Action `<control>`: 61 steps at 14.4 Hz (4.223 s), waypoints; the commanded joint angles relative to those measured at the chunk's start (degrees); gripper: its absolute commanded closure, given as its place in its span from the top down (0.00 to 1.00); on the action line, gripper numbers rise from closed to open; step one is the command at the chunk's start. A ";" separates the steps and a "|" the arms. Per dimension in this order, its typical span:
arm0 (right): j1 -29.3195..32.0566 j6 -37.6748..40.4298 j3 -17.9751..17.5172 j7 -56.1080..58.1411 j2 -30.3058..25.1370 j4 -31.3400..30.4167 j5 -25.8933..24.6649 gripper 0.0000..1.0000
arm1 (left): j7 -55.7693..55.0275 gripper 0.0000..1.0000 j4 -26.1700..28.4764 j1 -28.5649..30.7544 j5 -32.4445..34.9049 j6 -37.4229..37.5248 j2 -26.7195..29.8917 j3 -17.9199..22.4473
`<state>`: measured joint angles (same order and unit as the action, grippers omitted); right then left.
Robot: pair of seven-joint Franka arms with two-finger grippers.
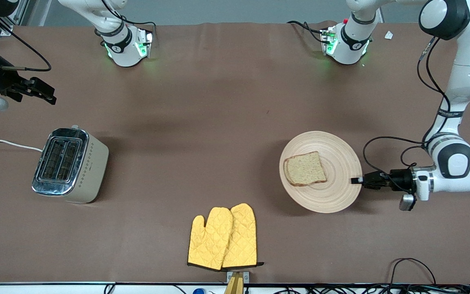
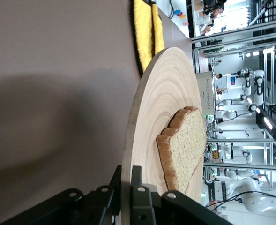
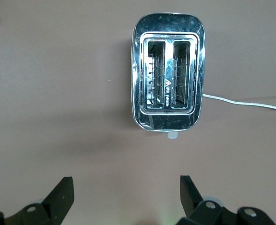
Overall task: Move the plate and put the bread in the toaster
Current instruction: 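Slide the plate toward the toaster while the right gripper approaches, then release the plate with the left gripper while the right gripper lowers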
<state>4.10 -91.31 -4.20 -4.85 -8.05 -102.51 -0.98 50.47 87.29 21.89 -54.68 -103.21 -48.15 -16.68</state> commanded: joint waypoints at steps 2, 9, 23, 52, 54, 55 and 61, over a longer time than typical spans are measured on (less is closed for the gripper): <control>-2.25 -0.26 -0.11 -0.16 1.79 -1.55 0.54 1.00 | 2.35 0.00 4.29 -1.40 -1.83 -7.25 0.86 -6.24; -2.25 -9.31 -0.20 -0.07 13.39 -1.47 0.63 1.00 | 2.00 0.00 5.70 -13.44 -12.90 -19.91 -0.89 -6.43; -17.10 -36.12 0.07 -11.67 30.19 -2.70 2.21 1.00 | 0.68 0.11 5.44 -26.73 -22.40 -32.76 -5.28 -5.99; -33.55 -38.42 0.33 -46.57 47.51 13.39 -6.57 0.66 | -28.49 1.00 -11.43 2.88 19.85 -8.87 -1.34 -5.29; -33.28 -38.15 0.33 -46.39 47.60 13.12 -8.59 0.66 | -29.37 1.00 -12.23 5.17 23.12 -4.66 0.50 -5.38; -33.28 -38.24 0.33 -46.48 47.60 12.95 -8.68 0.66 | -29.99 1.00 -12.23 6.05 23.74 -2.37 2.34 -5.20; -33.63 -38.24 0.42 -46.65 48.47 12.86 -8.77 0.57 | -40.33 1.00 -11.97 8.61 35.23 7.48 16.48 -5.29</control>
<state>-29.24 -129.86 -3.82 -50.25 39.92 -90.16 -8.15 15.07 73.35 30.79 -23.73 -98.80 -37.69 -22.04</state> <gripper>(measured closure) 0.396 0.000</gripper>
